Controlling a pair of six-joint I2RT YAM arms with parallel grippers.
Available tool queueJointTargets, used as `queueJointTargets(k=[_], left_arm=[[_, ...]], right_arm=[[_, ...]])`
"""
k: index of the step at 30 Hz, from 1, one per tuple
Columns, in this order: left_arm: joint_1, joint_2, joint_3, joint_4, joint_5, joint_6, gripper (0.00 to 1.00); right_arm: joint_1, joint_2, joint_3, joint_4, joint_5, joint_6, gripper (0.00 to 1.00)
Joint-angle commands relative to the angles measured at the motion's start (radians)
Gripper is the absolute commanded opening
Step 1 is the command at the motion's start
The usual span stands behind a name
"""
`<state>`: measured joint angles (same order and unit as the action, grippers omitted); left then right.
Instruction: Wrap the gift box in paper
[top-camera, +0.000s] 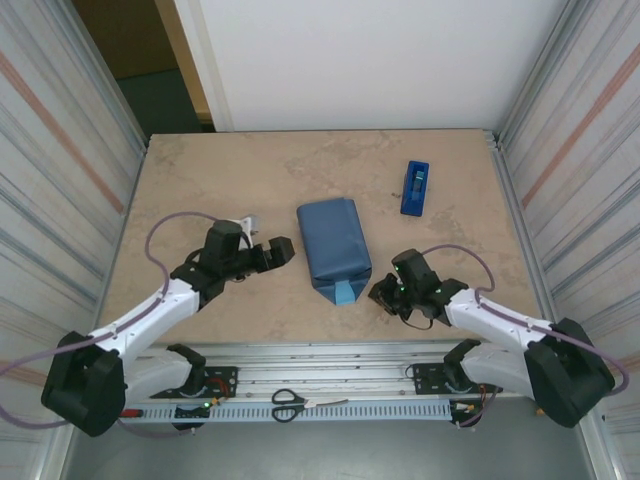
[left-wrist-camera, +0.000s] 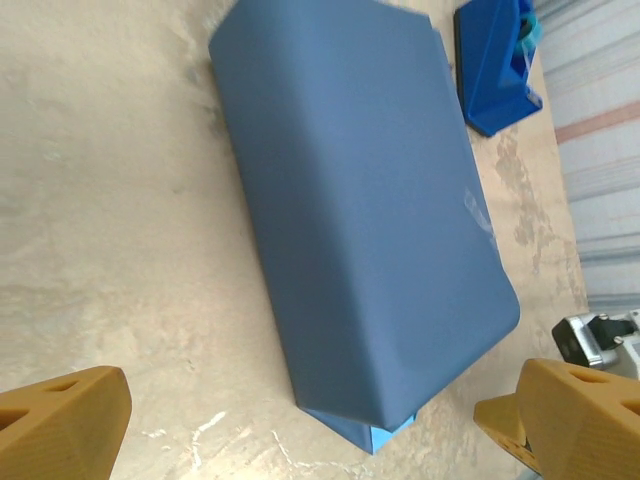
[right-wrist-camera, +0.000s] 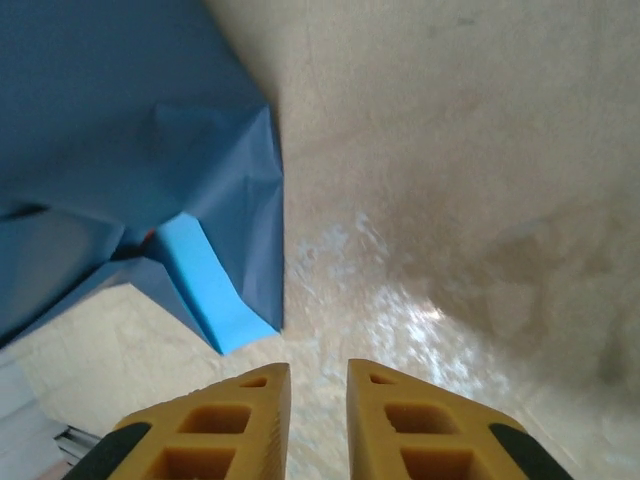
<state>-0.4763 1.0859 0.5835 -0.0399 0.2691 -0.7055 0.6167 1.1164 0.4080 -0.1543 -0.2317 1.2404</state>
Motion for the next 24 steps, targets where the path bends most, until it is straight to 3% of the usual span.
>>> queueJointTargets(k=[1, 8, 24], left_arm=[[0.024, -0.047, -0.019, 0.022, 0.03, 0.048, 0.99], [0.041, -0.034, -0.03, 0.035, 0.062, 0.039, 0.99], [0.05, -0.027, -0.041, 0.04, 0.071, 0.026, 0.99]], right_arm=[[0.013, 0.073, 0.017, 0.146, -0.011, 0.082, 0.19], [0.05, 0.217, 0.078, 0.147, -0.001, 0.1, 0.2], [0.064, 0.289, 0.092, 0.193, -0.009, 0.102, 0.17]])
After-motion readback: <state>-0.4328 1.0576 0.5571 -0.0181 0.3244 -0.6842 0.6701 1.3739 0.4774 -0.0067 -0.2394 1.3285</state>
